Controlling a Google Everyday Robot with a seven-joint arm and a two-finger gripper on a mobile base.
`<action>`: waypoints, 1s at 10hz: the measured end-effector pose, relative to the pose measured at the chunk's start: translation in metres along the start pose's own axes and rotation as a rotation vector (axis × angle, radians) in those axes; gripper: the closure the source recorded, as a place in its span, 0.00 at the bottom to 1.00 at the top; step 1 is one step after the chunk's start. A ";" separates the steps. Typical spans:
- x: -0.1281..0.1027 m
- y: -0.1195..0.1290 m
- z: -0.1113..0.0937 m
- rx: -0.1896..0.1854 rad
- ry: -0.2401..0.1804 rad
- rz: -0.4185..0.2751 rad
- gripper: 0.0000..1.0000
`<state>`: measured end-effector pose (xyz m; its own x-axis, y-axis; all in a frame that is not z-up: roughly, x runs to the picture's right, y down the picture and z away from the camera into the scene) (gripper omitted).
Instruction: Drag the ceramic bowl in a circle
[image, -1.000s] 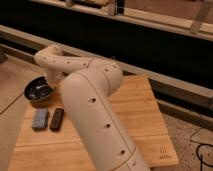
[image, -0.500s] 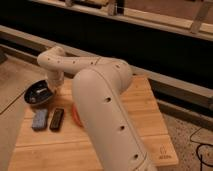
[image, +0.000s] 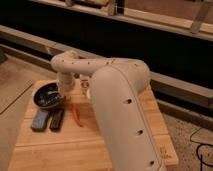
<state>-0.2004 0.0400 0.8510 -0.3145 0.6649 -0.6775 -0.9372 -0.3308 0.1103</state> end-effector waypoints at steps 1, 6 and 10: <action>-0.009 -0.007 -0.001 0.034 -0.015 0.011 1.00; -0.047 0.039 -0.008 0.118 -0.123 -0.088 1.00; -0.030 0.105 -0.011 0.100 -0.157 -0.240 1.00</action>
<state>-0.2880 -0.0222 0.8752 -0.0939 0.8143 -0.5728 -0.9953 -0.0892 0.0364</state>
